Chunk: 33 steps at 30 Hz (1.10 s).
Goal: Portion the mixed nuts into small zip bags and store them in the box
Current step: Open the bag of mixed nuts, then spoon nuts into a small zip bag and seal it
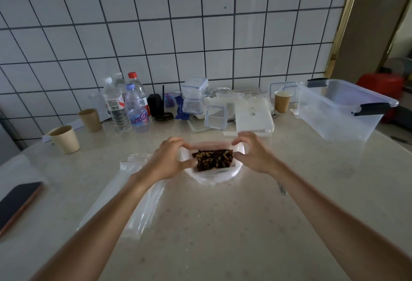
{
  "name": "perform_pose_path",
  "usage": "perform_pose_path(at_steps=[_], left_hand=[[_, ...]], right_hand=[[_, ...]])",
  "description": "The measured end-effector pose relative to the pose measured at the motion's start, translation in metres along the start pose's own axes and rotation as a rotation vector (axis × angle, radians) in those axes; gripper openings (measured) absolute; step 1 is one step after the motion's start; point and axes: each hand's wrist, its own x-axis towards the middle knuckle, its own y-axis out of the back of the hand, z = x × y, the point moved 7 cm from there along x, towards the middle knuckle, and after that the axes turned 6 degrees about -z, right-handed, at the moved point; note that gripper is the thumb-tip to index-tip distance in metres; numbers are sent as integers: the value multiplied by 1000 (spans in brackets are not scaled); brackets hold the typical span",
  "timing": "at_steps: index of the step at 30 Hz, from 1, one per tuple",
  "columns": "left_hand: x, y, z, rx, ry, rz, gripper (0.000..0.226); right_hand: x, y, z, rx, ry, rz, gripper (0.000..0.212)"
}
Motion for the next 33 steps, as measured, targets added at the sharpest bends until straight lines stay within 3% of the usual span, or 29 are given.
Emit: perform_pose_path(at_steps=[2,4,8,11,14,17,23,33], left_hand=[[-19,14,-5,-54,-23,98,44],[-40,25,-20,-83,10,187,34],[-82,43,-67,-111,170,391,19],[-107,42,-106,9,426,389,39],[-127,30,-128,143,595,316,57],[-137,24,-132,148,602,340,52],[-154,28,-127,40,575,555,13],[-169,53,-104,-252,491,844,15]], right_hand=[[-22,3,-17,-43,85,136,15],[-47,-5,-36,-62,189,166,11],[-83,-43,-54,-149,325,15,10],[-92,-71,-55,-289,382,-103,15],[-101,-78,-54,-265,413,-44,11],[-105,-78,-52,-243,411,-13,7],[-106,-78,-54,-249,405,-4,9],[-106,-76,-56,-256,368,-35,7]])
